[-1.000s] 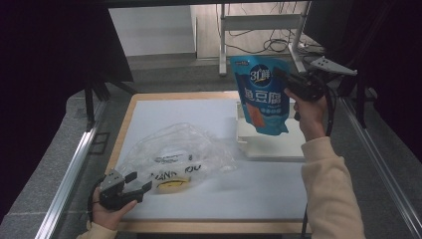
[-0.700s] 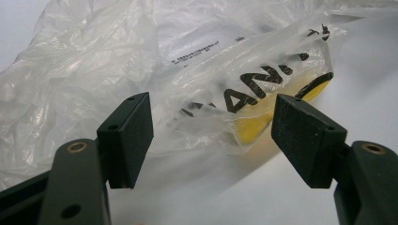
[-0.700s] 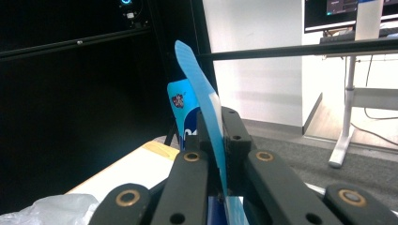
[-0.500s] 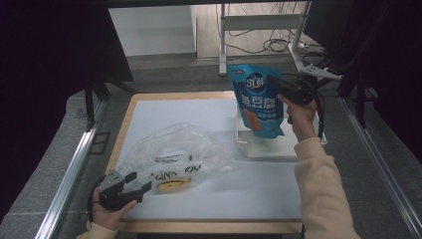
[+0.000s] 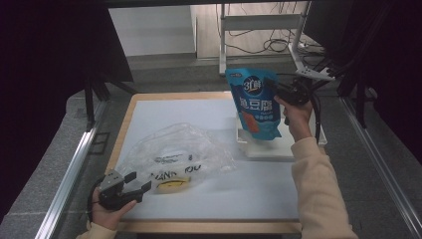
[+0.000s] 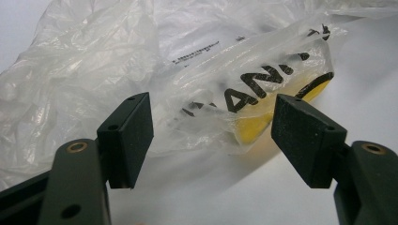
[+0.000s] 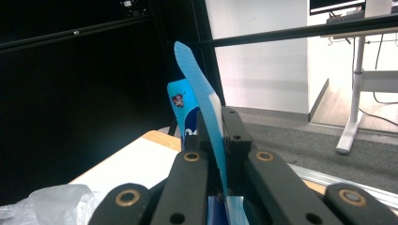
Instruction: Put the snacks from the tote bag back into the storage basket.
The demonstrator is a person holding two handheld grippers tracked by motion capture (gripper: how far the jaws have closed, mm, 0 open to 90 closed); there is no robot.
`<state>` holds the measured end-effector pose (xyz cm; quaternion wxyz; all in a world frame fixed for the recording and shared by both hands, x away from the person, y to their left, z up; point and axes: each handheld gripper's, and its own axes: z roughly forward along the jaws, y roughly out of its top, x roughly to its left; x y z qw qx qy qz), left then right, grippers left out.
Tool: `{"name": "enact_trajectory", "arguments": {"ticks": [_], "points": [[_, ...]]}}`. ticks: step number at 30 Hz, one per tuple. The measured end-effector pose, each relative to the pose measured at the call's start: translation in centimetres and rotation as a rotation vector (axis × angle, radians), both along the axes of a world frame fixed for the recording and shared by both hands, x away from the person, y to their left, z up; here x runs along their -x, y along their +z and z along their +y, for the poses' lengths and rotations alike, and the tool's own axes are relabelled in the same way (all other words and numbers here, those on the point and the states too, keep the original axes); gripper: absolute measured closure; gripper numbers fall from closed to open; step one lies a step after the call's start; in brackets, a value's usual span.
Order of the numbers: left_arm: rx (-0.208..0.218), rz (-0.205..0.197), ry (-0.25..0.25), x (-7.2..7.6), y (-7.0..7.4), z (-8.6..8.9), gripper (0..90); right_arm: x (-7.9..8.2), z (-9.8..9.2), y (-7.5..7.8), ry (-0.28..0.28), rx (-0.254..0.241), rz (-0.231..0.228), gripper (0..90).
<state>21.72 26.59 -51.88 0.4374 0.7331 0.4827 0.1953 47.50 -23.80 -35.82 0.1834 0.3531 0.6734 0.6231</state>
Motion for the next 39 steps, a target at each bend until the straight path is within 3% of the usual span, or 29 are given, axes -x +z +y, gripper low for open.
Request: {"name": "enact_trajectory", "arguments": {"ticks": [13, 21, 28, 39], "points": [[-0.001, 0.000, 0.000, 0.0, 0.0, 0.0, 30.1, -0.4, -0.2, -0.3, 0.001, -0.001, 0.002, 87.9], [-0.001, -0.001, -0.001, 0.0, 0.0, 0.0, 30.1, -1.0, -2.1, -0.6, -0.006, -0.003, 0.018, 87.4], [-0.002, -0.001, -0.001, 0.0, 0.0, -0.1, 30.1, -1.1, -3.4, -0.7, -0.039, 0.022, 0.030, 86.6], [-0.003, -0.002, -0.002, 0.0, 0.0, -0.1, 30.1, -1.3, -3.8, -0.7, -0.100, 0.077, 0.026, 83.8]]}}
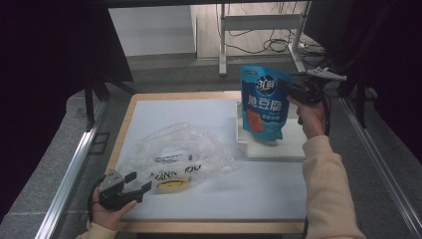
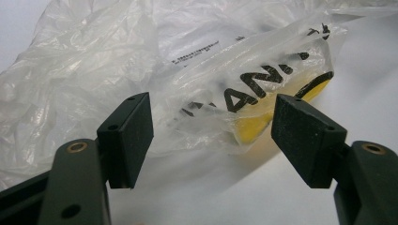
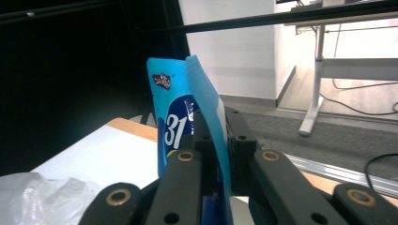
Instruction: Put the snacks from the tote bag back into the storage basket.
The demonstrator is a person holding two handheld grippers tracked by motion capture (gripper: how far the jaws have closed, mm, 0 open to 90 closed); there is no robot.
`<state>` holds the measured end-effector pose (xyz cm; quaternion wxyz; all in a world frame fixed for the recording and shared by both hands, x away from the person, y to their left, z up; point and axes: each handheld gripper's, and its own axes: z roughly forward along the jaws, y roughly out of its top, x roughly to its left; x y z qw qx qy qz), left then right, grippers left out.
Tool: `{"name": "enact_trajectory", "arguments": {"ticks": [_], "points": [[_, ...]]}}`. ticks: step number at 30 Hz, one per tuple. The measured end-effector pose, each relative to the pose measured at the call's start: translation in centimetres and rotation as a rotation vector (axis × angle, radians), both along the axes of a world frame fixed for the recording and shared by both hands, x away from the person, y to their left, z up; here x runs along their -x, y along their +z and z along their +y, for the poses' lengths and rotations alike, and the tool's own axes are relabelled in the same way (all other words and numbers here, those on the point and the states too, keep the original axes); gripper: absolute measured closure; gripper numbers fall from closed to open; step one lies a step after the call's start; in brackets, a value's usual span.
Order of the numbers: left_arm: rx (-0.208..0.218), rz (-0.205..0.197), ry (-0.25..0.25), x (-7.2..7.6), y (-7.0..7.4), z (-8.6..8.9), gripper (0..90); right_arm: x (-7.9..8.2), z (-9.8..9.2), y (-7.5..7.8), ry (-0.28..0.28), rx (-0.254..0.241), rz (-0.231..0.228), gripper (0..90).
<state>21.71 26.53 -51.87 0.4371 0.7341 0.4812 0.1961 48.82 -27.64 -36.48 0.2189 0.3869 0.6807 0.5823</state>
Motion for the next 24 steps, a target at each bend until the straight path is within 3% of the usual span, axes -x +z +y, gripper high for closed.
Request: {"name": "enact_trajectory", "arguments": {"ticks": [6, 13, 24], "points": [[-0.001, 0.000, 0.001, 0.0, 0.0, 0.0, 30.1, -0.4, -0.5, -0.1, -0.018, 0.013, 0.006, 81.3], [-0.001, -0.001, 0.003, 0.0, 0.0, 0.0, 30.1, -0.8, -0.7, 0.4, -0.031, 0.073, 0.009, 78.8], [-0.004, -0.002, 0.001, 0.0, 0.0, -0.1, 30.0, -0.4, -1.9, -0.1, -0.053, 0.048, 0.014, 72.5]]}}
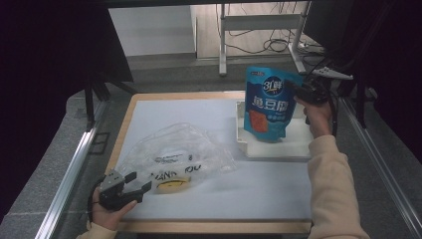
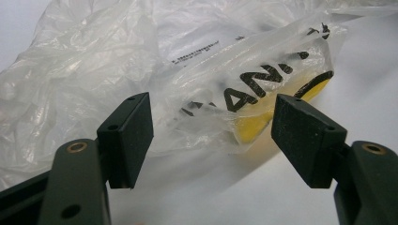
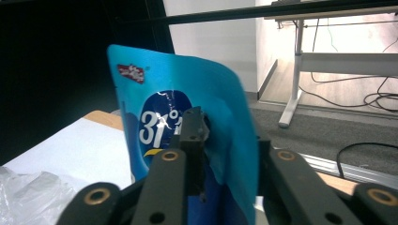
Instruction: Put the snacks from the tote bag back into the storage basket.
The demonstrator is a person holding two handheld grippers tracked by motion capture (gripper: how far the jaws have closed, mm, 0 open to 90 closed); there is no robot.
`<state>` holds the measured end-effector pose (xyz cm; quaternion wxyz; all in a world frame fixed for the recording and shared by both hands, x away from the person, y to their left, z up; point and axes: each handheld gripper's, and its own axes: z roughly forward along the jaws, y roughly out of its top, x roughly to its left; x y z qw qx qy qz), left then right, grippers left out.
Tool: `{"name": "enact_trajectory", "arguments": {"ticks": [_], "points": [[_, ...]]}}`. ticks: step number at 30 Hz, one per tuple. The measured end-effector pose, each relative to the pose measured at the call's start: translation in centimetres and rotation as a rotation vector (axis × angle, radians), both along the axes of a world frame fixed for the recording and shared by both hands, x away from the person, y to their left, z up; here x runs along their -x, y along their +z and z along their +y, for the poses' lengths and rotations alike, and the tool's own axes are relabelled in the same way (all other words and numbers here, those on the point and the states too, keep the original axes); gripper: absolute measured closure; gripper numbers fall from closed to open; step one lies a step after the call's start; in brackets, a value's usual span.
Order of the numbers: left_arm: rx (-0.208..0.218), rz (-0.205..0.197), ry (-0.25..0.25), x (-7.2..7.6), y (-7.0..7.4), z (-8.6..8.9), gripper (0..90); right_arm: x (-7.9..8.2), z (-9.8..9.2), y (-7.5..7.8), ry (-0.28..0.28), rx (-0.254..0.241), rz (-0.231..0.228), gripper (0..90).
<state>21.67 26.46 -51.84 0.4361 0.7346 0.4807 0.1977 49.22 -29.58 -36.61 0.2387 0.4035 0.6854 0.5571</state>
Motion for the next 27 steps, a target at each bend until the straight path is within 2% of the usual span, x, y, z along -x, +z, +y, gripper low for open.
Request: {"name": "enact_trajectory", "arguments": {"ticks": [9, 12, 15, 19, 27], "points": [[0.002, 0.001, -0.002, -0.1, 0.0, 0.0, 30.0, 0.7, -0.3, -0.3, 0.007, 0.011, 0.012, 61.9], [0.001, 0.001, -0.003, -0.1, 0.0, 0.0, 30.1, 1.2, -0.2, -0.4, 0.000, 0.017, -0.004, 54.8], [0.000, 0.004, -0.003, -0.1, 0.0, 0.0, 30.1, 1.6, 0.0, -0.5, -0.001, 0.013, 0.008, 49.1], [0.003, 0.006, -0.004, -0.2, -0.1, -0.1, 30.1, 2.2, 0.3, -0.3, -0.024, 0.035, 0.006, 40.8], [0.002, 0.006, -0.006, -0.2, 0.0, -0.1, 30.0, 3.0, -0.1, -0.7, -0.052, 0.025, 0.022, 34.3]]}}
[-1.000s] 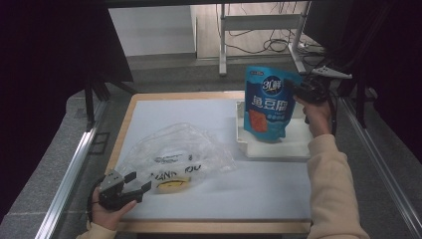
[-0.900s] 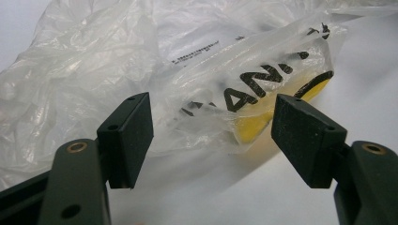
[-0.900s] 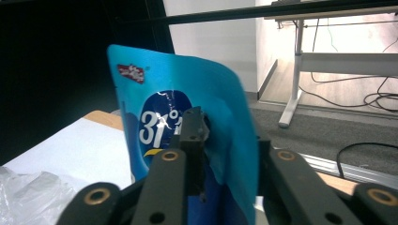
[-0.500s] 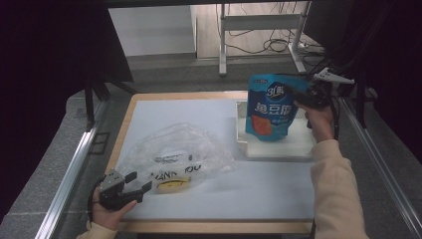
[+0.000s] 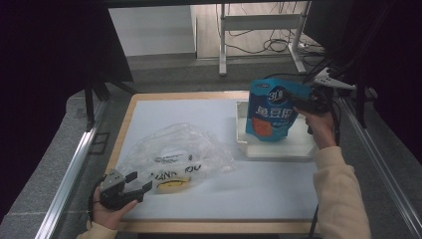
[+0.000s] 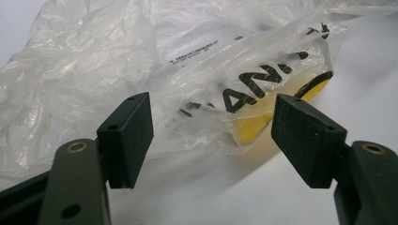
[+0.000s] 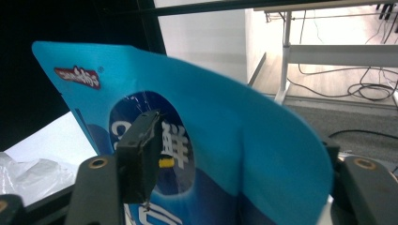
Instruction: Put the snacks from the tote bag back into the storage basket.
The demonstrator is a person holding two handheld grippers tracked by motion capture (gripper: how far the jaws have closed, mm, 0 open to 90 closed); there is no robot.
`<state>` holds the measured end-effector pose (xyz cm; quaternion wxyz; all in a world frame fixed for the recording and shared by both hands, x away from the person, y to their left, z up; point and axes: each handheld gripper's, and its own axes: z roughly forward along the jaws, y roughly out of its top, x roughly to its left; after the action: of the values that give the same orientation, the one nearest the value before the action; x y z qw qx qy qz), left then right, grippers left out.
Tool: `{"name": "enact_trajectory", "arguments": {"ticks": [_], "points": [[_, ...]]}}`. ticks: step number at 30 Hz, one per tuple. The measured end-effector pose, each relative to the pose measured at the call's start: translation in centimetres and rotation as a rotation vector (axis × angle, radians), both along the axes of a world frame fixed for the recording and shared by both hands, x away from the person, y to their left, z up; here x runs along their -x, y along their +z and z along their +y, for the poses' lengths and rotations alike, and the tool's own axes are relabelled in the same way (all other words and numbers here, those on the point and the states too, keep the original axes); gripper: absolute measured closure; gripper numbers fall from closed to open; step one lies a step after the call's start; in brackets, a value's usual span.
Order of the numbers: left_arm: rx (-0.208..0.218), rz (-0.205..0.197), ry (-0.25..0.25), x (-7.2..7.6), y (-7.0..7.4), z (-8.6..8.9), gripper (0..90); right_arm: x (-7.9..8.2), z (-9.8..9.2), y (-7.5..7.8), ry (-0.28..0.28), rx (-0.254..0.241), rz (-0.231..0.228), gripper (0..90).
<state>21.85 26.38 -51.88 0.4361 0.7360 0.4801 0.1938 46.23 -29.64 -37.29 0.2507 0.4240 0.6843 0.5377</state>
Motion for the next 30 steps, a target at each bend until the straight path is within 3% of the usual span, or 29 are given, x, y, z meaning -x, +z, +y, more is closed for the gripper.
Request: {"name": "enact_trajectory", "arguments": {"ticks": [8, 15, 25, 30], "points": [[-0.001, 0.001, -0.005, -0.2, 0.0, -0.1, 30.1, 0.6, -0.2, -0.7, 0.017, -0.008, 0.031, 31.4], [0.001, -0.001, -0.013, -0.4, 0.0, -0.3, 30.0, 1.2, -0.7, -1.4, -0.007, -0.026, 0.054, 29.3], [0.003, 0.004, -0.010, -0.3, -0.1, -0.2, 30.0, 3.0, -1.1, -2.6, -0.005, -0.034, 0.046, 26.8], [0.001, -0.001, -0.008, -0.1, 0.0, -0.2, 30.0, 4.1, -1.3, -3.3, -0.034, -0.028, 0.048, 22.9]]}}
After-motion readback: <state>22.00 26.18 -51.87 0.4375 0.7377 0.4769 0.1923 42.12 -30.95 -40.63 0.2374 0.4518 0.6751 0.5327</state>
